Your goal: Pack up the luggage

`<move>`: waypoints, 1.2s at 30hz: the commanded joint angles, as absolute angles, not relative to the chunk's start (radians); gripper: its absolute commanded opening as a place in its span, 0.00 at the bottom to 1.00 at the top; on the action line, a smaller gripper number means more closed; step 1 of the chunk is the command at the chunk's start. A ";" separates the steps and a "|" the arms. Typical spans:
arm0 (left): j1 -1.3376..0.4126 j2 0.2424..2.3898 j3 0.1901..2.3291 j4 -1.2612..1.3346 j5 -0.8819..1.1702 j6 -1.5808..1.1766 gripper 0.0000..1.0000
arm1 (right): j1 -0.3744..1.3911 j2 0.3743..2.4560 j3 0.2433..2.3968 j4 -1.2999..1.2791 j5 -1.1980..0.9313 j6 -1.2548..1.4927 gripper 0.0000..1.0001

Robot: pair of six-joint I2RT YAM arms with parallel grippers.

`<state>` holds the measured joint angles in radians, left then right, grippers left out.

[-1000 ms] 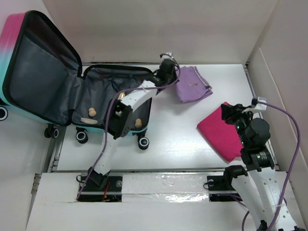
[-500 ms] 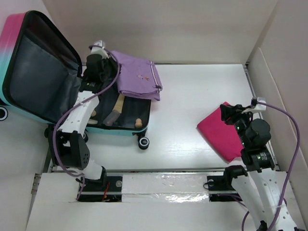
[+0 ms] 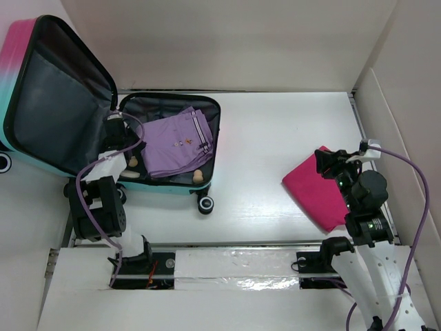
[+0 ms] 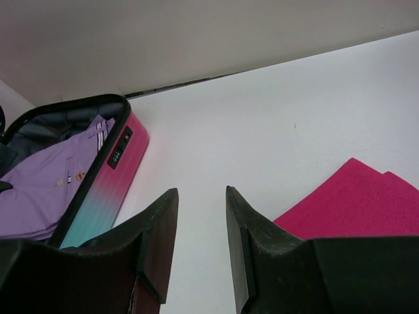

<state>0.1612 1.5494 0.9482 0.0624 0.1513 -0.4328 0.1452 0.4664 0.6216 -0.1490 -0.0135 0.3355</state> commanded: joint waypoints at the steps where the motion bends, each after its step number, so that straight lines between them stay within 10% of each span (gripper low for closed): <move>1: 0.170 1.494 0.963 0.121 0.106 -0.402 0.00 | 0.140 0.469 0.634 -0.106 -0.034 0.316 0.41; 5: 0.170 1.502 0.974 0.081 0.010 -0.417 0.00 | 0.140 0.476 0.632 -0.104 -0.034 0.314 0.41; 8: 0.170 1.520 1.005 0.028 0.009 -0.429 0.46 | 0.140 0.480 0.630 -0.103 -0.032 0.314 0.41; 11: 0.117 1.448 1.012 0.048 0.012 -0.446 0.68 | 0.140 0.483 0.629 -0.103 -0.038 0.313 0.41; 14: -0.012 1.347 1.023 0.104 0.009 -0.460 0.69 | 0.140 0.485 0.630 -0.104 -0.038 0.310 0.37; 17: -0.230 1.292 1.052 0.162 -0.058 -0.468 0.62 | 0.140 0.485 0.634 -0.107 -0.044 0.302 0.00; 26: -0.837 1.466 1.167 0.236 -0.208 -0.492 0.27 | 0.140 0.466 0.658 -0.198 0.080 0.307 0.03; 28: -0.968 1.562 1.186 0.253 -0.250 -0.495 0.30 | 0.140 0.445 0.689 -0.224 0.084 0.304 0.08; 32: -1.090 1.767 1.252 0.276 -0.244 -0.531 0.71 | 0.140 0.385 0.736 -0.290 0.087 0.305 0.11; 36: -1.091 1.886 1.325 0.304 -0.148 -0.555 0.79 | 0.140 0.376 0.765 -0.328 0.072 0.305 0.16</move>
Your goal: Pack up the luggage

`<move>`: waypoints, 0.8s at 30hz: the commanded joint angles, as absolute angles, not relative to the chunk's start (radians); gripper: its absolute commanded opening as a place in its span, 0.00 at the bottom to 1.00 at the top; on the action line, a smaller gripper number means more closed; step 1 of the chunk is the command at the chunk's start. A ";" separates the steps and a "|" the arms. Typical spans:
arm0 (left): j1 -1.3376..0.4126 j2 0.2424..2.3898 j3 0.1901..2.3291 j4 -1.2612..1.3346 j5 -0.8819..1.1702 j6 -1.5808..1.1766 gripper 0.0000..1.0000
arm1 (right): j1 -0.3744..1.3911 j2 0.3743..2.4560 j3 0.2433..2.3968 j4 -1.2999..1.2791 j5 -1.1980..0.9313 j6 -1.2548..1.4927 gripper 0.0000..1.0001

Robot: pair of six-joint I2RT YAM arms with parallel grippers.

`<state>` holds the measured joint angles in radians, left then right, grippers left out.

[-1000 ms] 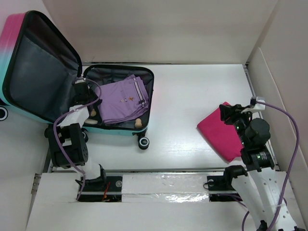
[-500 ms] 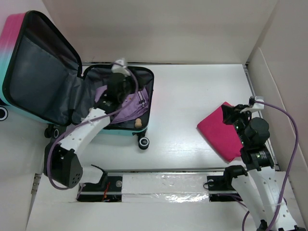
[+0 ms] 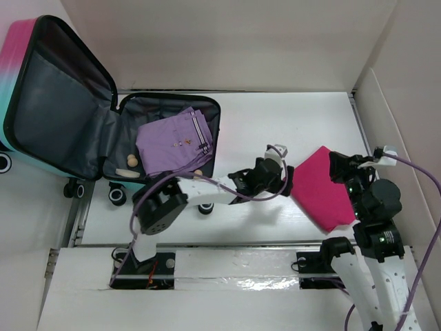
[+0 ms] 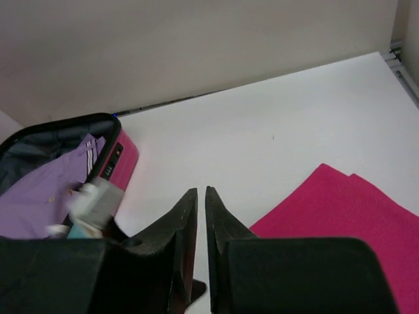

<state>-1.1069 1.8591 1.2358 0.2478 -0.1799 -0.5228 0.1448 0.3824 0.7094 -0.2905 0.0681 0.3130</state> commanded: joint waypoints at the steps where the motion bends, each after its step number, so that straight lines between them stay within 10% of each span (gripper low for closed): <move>1: -1.091 1.946 1.348 0.292 -0.121 -0.564 0.79 | 0.140 0.379 0.770 -0.336 0.066 0.304 0.21; 15: -1.106 2.197 1.488 0.371 -0.026 -0.680 0.67 | 0.140 0.410 0.755 -0.339 0.008 0.296 0.30; 16: -1.097 2.218 1.499 0.373 -0.029 -0.678 0.62 | 0.140 0.410 0.743 -0.330 0.008 0.298 0.30; 19: -1.063 2.236 1.520 0.370 -0.055 -0.672 0.03 | 0.140 0.425 0.721 -0.298 -0.037 0.302 0.31; 24: -0.957 2.188 1.389 0.495 -0.012 -0.725 0.00 | 0.140 0.453 0.693 -0.262 -0.064 0.299 0.30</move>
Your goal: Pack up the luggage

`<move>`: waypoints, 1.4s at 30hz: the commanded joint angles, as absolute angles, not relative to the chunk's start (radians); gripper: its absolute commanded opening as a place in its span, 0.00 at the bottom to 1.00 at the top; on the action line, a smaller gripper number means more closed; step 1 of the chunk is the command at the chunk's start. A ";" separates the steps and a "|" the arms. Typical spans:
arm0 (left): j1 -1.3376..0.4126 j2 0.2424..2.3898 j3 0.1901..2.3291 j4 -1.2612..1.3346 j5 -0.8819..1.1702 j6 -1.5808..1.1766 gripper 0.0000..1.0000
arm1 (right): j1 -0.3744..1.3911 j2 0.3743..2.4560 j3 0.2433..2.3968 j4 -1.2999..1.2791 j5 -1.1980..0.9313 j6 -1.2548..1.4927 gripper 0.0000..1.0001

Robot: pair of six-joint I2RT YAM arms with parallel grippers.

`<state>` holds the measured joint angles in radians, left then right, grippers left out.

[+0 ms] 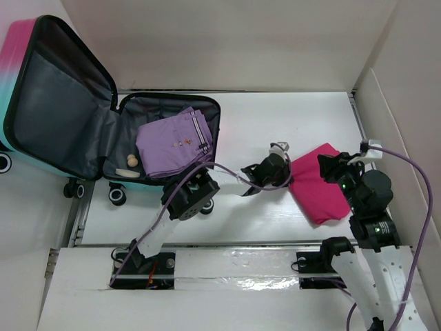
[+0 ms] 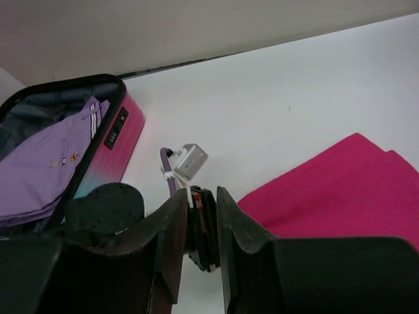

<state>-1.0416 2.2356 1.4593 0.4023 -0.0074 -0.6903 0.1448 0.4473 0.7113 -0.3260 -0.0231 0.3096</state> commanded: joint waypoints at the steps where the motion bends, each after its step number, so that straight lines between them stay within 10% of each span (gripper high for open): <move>1: -0.941 2.154 1.361 0.509 -0.012 -0.726 0.00 | 0.140 0.451 0.686 -0.250 -0.066 0.301 0.30; 8: -0.761 2.043 1.265 0.496 0.078 -0.667 0.01 | 0.140 0.532 0.649 -0.160 -0.121 0.325 0.26; 10: -0.714 2.042 1.293 0.442 0.107 -0.654 0.17 | 0.140 0.555 0.644 -0.143 -0.150 0.333 0.24; 12: -0.704 2.033 1.292 0.417 0.100 -0.631 0.56 | 0.140 0.568 0.640 -0.118 -0.153 0.341 0.24; 16: -0.704 1.982 1.221 0.417 0.069 -0.621 0.76 | 0.158 0.575 0.635 -0.097 -0.135 0.341 0.24; 34: -0.876 2.092 1.232 0.394 -0.178 -0.793 0.68 | 0.225 0.600 0.634 -0.069 -0.098 0.334 0.25; 42: -0.907 2.135 1.345 0.331 -0.407 -0.678 0.22 | 0.244 0.598 0.601 -0.014 -0.140 0.347 0.25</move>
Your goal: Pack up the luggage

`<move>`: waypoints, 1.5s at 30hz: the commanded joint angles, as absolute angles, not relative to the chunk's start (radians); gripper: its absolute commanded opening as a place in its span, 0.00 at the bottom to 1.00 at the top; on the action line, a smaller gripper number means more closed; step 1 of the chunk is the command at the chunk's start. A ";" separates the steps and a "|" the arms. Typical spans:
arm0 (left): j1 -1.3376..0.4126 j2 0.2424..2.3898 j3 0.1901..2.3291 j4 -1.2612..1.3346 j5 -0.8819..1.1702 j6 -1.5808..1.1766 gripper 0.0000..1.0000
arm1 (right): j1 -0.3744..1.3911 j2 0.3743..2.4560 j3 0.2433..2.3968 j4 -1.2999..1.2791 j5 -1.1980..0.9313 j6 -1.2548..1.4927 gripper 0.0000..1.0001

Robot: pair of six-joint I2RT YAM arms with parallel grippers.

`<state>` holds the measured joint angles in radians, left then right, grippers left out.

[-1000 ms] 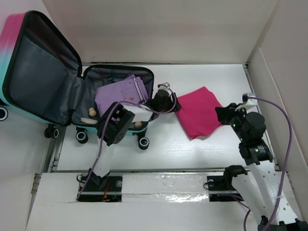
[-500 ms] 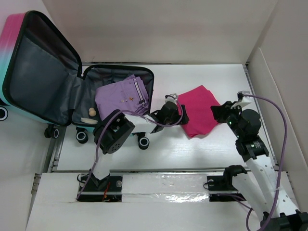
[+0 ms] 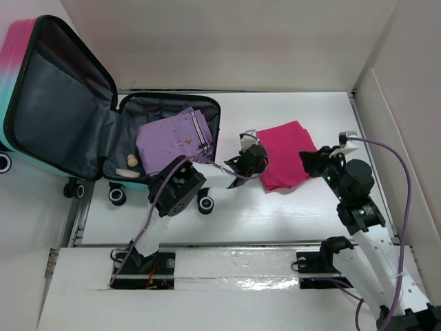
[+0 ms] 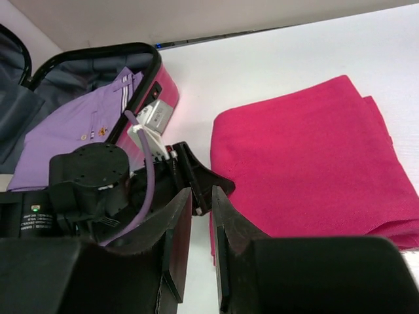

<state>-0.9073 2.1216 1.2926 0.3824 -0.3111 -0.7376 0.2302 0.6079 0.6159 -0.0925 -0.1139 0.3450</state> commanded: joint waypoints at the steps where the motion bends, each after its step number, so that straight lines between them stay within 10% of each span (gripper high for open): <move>1: -0.907 2.144 1.360 0.330 -0.399 -0.667 0.14 | 0.244 0.600 0.600 -0.011 -0.152 0.348 0.25; 3: -0.884 2.146 1.365 0.336 -0.374 -0.643 0.00 | 0.253 0.598 0.597 0.000 -0.163 0.350 0.25; 20: -0.690 1.778 1.431 0.240 -0.006 -0.439 0.00 | 0.264 0.575 0.581 0.083 -0.075 0.324 0.27; 34: -0.146 1.266 1.064 0.003 0.139 -0.420 0.00 | 0.264 0.566 0.589 0.003 -0.049 0.293 0.29; 45: 0.147 1.367 1.021 0.064 0.123 -0.382 0.00 | 0.264 0.528 0.583 -0.029 -0.058 0.287 0.29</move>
<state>0.1398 1.3613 0.9508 -0.0486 0.1692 -0.4187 0.2565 0.5217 0.5854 -0.0292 -0.0525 0.3058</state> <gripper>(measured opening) 0.088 0.293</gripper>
